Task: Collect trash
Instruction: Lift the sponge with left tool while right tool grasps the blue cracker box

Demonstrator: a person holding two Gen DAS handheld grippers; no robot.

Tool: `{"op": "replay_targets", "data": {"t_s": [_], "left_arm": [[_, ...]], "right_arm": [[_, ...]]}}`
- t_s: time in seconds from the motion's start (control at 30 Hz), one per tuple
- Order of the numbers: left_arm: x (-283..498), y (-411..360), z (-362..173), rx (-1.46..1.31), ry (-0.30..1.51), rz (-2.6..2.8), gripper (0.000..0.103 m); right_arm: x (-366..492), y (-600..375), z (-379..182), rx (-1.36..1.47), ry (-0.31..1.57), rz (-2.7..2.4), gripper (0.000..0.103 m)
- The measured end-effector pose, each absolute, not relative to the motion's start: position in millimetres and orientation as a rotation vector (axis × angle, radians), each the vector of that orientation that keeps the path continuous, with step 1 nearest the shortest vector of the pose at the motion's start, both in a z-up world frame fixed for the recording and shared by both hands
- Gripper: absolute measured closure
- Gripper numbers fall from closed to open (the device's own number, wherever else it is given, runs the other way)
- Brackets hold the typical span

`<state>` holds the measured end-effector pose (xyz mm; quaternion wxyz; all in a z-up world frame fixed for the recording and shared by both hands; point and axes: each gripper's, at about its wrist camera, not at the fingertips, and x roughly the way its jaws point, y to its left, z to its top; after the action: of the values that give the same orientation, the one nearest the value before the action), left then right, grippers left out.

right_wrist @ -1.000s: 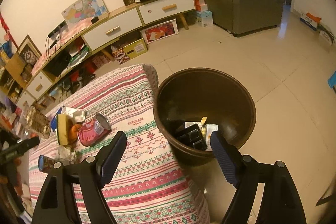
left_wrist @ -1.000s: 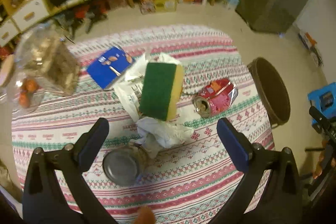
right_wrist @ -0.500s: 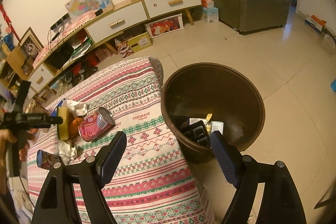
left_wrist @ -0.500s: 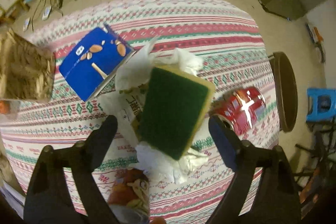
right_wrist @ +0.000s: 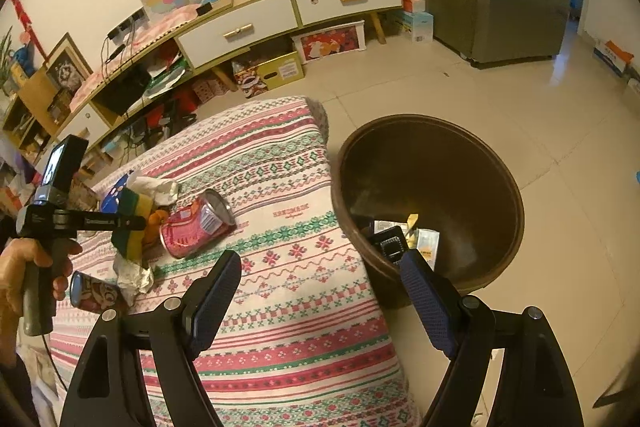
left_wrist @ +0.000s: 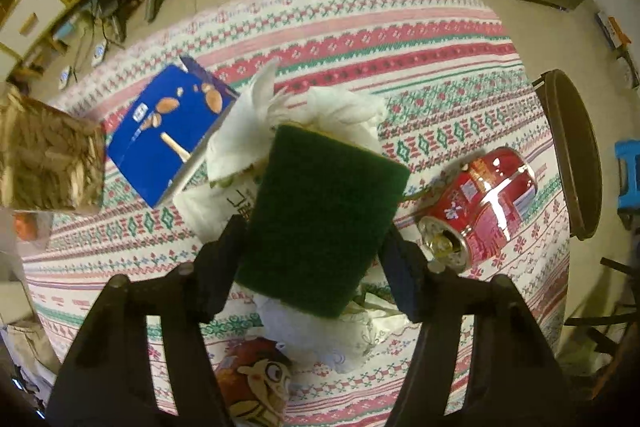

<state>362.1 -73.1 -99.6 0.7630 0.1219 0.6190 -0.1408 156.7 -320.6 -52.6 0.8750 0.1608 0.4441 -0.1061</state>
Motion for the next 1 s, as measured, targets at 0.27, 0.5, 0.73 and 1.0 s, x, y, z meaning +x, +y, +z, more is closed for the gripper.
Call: {"op": "replay_targets", "data": {"t_s": [0.27,0.5,0.73,1.0], "left_arm": [[341,-51,-41,0.176,1.156,-0.31,0.038],[303,31,5,-0.037,1.012,-0.257,0.038],[256,107,-10,-0.127,0.953,-0.096,0.038],[249,138,-37,-0.175,1.006,0.007,0.038]], "right_arm": [[161,-306,-50,0.331,0.92,-0.196,0.02],[179,-268,-51,0.272,0.941,-0.121,0.02],[222,-207,-47,0.226,0.947,0.011,0.02],[299,-117,-58,0.136,1.021,0.146,0.021]]}}
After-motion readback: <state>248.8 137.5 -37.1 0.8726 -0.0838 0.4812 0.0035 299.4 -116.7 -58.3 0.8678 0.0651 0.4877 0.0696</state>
